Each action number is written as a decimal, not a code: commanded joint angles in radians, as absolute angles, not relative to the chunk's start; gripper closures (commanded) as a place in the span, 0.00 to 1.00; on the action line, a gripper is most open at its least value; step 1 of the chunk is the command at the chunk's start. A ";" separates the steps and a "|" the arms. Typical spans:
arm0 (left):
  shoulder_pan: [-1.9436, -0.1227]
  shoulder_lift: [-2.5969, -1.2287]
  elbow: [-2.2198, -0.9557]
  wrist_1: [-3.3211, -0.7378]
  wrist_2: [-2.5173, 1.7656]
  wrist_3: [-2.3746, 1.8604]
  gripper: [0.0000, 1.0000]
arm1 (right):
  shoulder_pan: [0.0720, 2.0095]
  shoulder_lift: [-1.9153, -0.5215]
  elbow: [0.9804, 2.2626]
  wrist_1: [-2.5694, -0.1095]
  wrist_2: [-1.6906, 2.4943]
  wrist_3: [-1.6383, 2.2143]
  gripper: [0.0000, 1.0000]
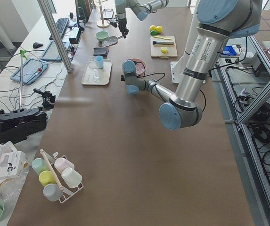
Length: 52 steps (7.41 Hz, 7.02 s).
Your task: Put ice in cup with scoop
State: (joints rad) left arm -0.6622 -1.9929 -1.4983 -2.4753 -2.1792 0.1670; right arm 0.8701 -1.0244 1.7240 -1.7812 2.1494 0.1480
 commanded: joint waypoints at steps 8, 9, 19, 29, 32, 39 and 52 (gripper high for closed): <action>-0.732 -1.988 -1.827 -1.826 -2.253 0.316 0.01 | 0.890 -0.737 1.460 -1.977 2.155 0.060 1.00; -0.742 -1.985 -1.847 -1.763 -2.253 0.322 0.01 | 0.879 -0.726 1.463 -2.003 2.126 0.051 1.00; -1.153 -1.867 -1.803 -1.540 -2.273 0.196 0.01 | 0.859 -0.661 1.404 -2.115 2.075 -0.112 1.00; -1.609 -1.664 -1.528 -1.476 -2.375 0.189 0.01 | 0.858 -0.591 1.345 -2.224 2.046 -0.176 1.00; -1.611 -1.664 -1.529 -1.476 -2.375 0.190 0.01 | 0.857 -0.584 1.325 -2.252 2.025 -0.210 1.00; -1.612 -1.664 -1.525 -1.476 -2.373 0.193 0.01 | 0.859 -0.505 1.235 -2.303 1.996 -0.250 1.00; -1.617 -1.666 -1.508 -1.476 -2.372 0.193 0.01 | 0.859 -0.407 1.157 -2.437 1.919 -0.287 1.00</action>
State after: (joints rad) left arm -1.6172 -1.6644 -1.5164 -1.4746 -2.3715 0.1933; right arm 0.8590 -0.4132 1.1558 -2.4202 1.9249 -0.2868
